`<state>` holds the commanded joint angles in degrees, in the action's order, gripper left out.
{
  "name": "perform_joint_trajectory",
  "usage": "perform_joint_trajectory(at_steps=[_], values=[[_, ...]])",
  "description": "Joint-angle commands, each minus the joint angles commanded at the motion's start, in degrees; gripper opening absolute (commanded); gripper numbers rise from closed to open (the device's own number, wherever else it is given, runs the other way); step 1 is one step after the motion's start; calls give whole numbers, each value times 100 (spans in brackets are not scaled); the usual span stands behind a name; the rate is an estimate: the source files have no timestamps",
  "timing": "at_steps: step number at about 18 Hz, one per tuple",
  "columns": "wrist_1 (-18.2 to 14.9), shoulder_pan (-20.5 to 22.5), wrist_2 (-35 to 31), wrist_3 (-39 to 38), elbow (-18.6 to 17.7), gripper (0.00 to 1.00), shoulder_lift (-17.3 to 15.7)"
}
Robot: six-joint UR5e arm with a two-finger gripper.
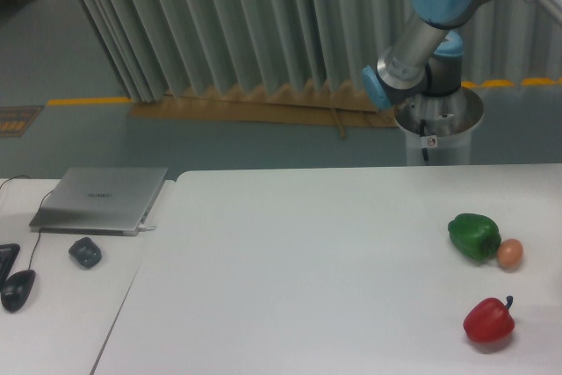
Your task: Place the triangular bread on the table
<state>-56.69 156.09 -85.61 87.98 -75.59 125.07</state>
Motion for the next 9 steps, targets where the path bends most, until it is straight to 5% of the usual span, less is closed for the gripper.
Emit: perform_joint_trajectory(at_steps=[5, 9], values=[[9, 9, -35, -9, 9, 96, 70], [-9, 9, -88, -9, -79, 49, 62]])
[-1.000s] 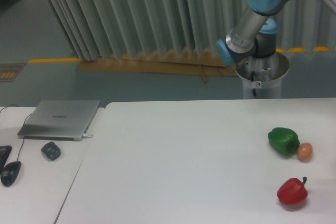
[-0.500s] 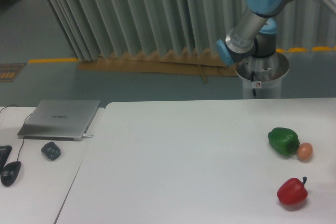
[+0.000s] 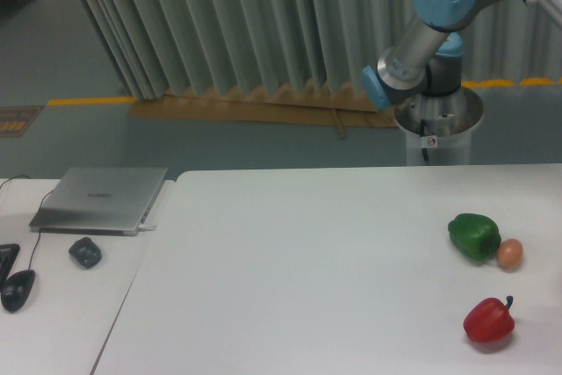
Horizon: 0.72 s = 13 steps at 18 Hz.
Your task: Place the triangular bread on the table
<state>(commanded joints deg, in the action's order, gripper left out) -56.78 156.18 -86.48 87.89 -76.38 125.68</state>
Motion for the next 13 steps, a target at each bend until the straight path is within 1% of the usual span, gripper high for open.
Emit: perform_joint_trajectory(at_steps=[1, 3, 5, 6, 9, 10, 13], values=[[0, 0, 0, 0, -9, 44, -9], [0, 17, 9, 0, -9, 43, -35], [-9, 18, 9, -9, -18, 30, -44], [-18, 18, 17, -18, -26, 29, -44], [-44, 53, 61, -44, -35, 29, -79], [-70, 70, 105, -44, -35, 29, -131], [-290, 193, 342, -44, -123, 29, -360]])
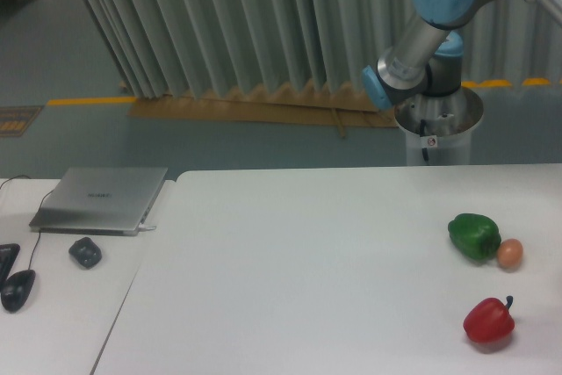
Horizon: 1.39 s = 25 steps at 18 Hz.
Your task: Place the triangular bread on the table
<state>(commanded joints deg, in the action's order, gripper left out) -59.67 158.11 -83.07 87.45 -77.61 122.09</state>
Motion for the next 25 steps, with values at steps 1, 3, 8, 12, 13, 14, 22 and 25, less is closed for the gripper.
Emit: perform_joint_trajectory(at_steps=[1, 3, 8, 12, 13, 14, 22, 25], values=[[-105, 26, 106, 0, -17, 29, -61], [-229, 79, 133, -26, -35, 29, -123], [-685, 141, 133, -44, -79, 29, -334], [-1055, 202, 238, -44, -254, 29, -659], [-1134, 202, 282, -44, -298, 29, -755], [-1239, 194, 352, -53, -316, 29, -843], [-1609, -271, 511, -851, -325, 30, -1126], [-1592, -526, 449, -984, -334, 30, -1117]])
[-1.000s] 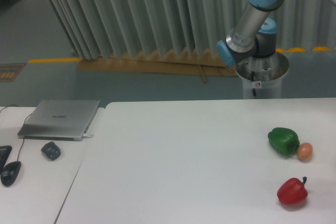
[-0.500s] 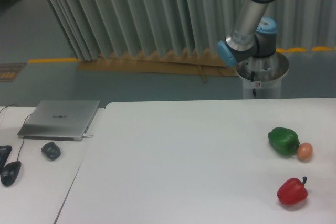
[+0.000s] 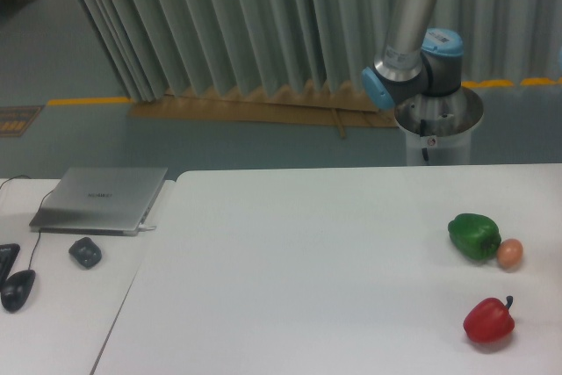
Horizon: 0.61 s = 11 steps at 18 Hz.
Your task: Place the triangular bread on the table
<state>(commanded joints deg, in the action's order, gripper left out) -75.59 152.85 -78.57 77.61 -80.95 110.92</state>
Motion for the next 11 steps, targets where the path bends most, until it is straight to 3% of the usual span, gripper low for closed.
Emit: perform_joint_trajectory(at_steps=[7, 9, 11], values=[[386, -633, -1203, 9, -193, 30, 123], [824, -651, -1239, 17, -412, 30, 106], [1001, -651, -1239, 17, -510, 30, 105]])
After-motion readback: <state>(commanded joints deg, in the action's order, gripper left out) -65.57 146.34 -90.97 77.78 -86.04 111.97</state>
